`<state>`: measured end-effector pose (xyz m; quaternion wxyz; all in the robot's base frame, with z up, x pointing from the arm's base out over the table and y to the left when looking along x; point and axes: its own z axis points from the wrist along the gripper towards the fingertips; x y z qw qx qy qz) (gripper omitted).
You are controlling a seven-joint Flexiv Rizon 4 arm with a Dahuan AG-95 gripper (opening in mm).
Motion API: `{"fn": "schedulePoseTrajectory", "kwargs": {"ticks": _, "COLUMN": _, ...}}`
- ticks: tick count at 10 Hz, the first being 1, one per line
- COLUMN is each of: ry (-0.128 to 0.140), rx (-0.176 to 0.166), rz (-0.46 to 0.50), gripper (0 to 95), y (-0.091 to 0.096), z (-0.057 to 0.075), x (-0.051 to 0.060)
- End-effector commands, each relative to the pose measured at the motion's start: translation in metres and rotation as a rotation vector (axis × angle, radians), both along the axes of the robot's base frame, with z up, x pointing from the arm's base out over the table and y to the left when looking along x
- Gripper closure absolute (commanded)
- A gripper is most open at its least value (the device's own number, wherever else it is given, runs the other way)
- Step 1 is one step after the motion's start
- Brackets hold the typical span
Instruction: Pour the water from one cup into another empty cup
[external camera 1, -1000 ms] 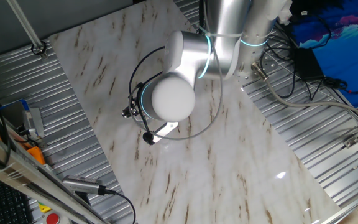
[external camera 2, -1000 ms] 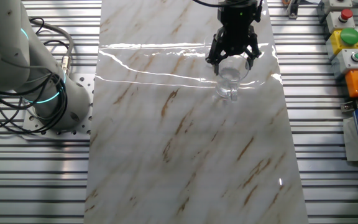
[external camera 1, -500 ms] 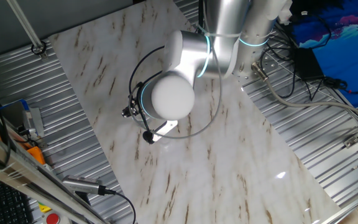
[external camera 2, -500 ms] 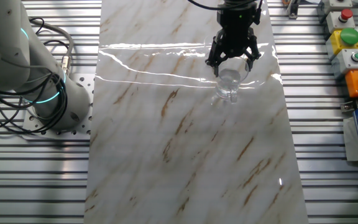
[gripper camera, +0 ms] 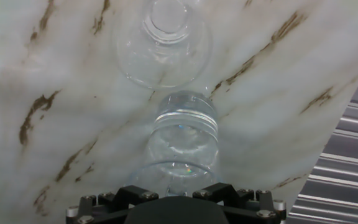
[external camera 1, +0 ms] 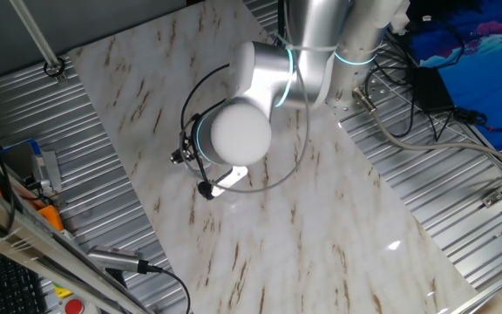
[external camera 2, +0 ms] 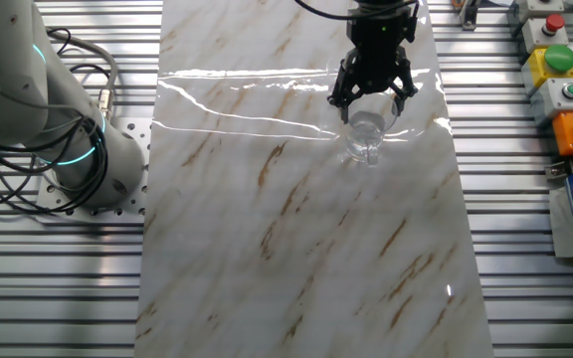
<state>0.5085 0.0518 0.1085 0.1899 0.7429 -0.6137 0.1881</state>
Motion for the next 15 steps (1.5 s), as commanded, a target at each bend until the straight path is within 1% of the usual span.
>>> {"fn": "schedulePoseTrajectory", "kwargs": {"ticks": 1, "ry": 0.01, "rx": 0.07, "rz": 0.019, "gripper": 19.0, "y": 0.0002, "z": -0.001, "x": -0.0001}}
{"fn": "schedulePoseTrajectory", "kwargs": {"ticks": 5, "ry": 0.006, "rx": 0.096, "rz": 0.016, "gripper": 19.0, "y": 0.0002, "z": -0.001, "x": -0.0001}}
{"fn": "schedulePoseTrajectory", "kwargs": {"ticks": 7, "ry": 0.004, "rx": 0.1, "rz": 0.013, "gripper": 19.0, "y": 0.0002, "z": -0.001, "x": -0.0001}}
{"fn": "schedulePoseTrajectory", "kwargs": {"ticks": 8, "ry": 0.003, "rx": 0.105, "rz": 0.011, "gripper": 0.0, "y": 0.0002, "z": -0.001, "x": -0.0001}}
{"fn": "schedulePoseTrajectory", "kwargs": {"ticks": 11, "ry": -0.009, "rx": 0.119, "rz": 0.002, "gripper": 0.0, "y": 0.0004, "z": -0.0013, "x": 0.0003}}
{"fn": "schedulePoseTrajectory", "kwargs": {"ticks": 12, "ry": -0.008, "rx": 0.127, "rz": 0.001, "gripper": 0.0, "y": 0.0004, "z": -0.0009, "x": 0.0005}}
{"fn": "schedulePoseTrajectory", "kwargs": {"ticks": 15, "ry": -0.011, "rx": 0.138, "rz": -0.005, "gripper": 0.0, "y": 0.0004, "z": 0.0002, "x": 0.0012}}
